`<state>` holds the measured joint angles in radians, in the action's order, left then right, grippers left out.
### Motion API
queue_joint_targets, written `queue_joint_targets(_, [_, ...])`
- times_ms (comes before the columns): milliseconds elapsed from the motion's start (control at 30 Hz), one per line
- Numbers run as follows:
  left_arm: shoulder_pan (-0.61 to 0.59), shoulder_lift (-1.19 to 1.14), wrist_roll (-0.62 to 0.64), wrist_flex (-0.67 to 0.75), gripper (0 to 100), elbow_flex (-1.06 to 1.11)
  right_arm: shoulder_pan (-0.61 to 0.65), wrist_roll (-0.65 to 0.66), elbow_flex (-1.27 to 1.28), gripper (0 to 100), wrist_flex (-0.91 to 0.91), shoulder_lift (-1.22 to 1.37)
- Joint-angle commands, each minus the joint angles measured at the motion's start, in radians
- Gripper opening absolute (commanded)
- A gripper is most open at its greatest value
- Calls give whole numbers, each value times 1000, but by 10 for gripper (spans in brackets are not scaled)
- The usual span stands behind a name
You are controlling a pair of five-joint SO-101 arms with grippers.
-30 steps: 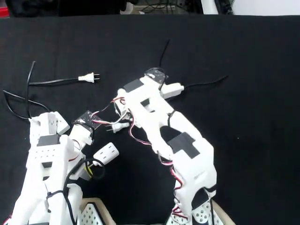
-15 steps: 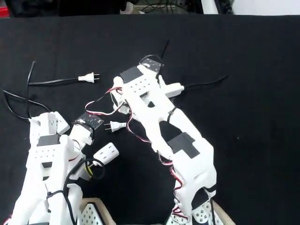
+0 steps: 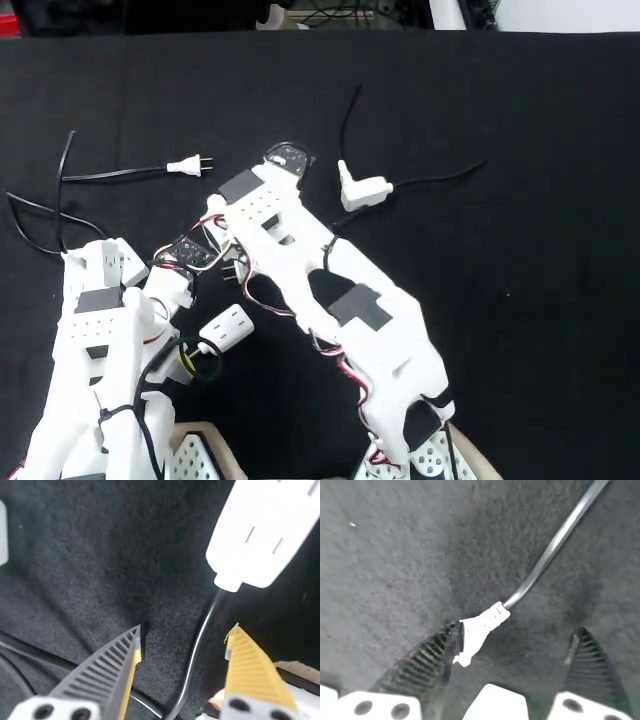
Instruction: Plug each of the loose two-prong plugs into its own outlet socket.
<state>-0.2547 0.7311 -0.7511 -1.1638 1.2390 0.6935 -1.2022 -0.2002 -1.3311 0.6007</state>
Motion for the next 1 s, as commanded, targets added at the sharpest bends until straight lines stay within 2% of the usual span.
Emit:
queue_joint_targets(0, [-10,15,-5,11,267,-8,20,-12,-19,281,35,27])
queue_joint_targets(233, [-15,15,-5,11,267,-10,57,-6,-21,21,89,48])
queue_joint_targets(267, [-15,15,-5,11,267,-10,58,-5,-22,8,83,47])
queue_joint_targets(500, [-15,15,-5,11,267,-10,40,3,-142,11,-120,48])
queue_joint_targets(733, [-15,15,-5,11,267,-10,-18,114,-291,11,-425,44])
queue_joint_targets(967, [-15,15,-8,11,267,-10,-21,206,-216,11,-434,-182])
